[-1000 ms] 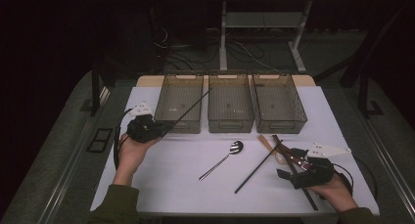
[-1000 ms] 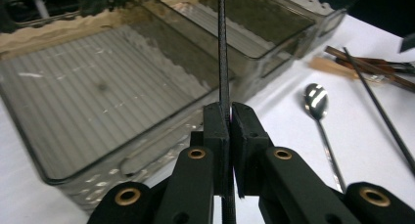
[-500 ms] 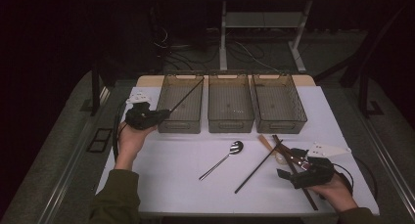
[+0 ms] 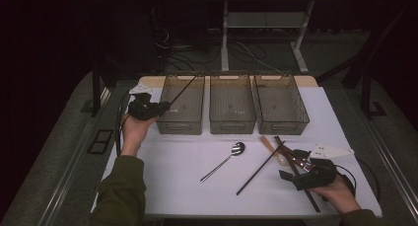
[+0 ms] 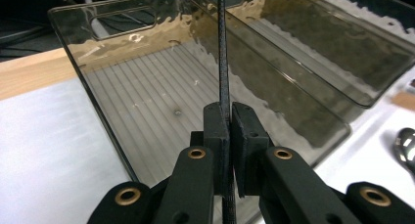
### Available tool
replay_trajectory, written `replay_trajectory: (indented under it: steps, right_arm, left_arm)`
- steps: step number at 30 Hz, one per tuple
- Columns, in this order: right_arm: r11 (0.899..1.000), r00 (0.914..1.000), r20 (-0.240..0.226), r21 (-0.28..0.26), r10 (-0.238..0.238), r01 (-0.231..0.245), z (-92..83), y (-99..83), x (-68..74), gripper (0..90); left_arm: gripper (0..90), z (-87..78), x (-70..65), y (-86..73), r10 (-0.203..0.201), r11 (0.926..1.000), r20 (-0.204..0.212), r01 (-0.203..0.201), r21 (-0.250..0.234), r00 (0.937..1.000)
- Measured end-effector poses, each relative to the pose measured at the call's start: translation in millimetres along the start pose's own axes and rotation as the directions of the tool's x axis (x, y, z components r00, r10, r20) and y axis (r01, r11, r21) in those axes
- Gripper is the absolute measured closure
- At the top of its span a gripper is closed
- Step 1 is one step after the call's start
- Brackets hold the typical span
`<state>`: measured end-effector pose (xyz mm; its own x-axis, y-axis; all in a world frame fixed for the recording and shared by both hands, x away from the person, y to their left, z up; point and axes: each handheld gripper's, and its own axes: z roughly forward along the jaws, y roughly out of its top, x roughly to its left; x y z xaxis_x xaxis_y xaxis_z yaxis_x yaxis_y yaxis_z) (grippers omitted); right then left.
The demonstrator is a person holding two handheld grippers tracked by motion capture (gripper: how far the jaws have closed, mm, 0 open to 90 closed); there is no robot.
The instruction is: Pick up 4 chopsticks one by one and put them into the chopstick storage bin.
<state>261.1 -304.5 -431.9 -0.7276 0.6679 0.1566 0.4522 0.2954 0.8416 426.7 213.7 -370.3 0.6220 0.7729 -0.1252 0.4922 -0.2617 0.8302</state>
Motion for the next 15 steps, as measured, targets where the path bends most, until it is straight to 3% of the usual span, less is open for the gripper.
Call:
replay_trajectory:
  steps: [15]
  right_arm:
    - [1.0, 1.0, -0.002, -0.001, -0.001, 0.001, -0.4, 0.0, 0.4, 2.0]
  left_arm:
    - [85.1, 27.6, 7.4, 1.9, -0.027, 0.9959, -0.064, 0.032, 0.085, 0.9976]
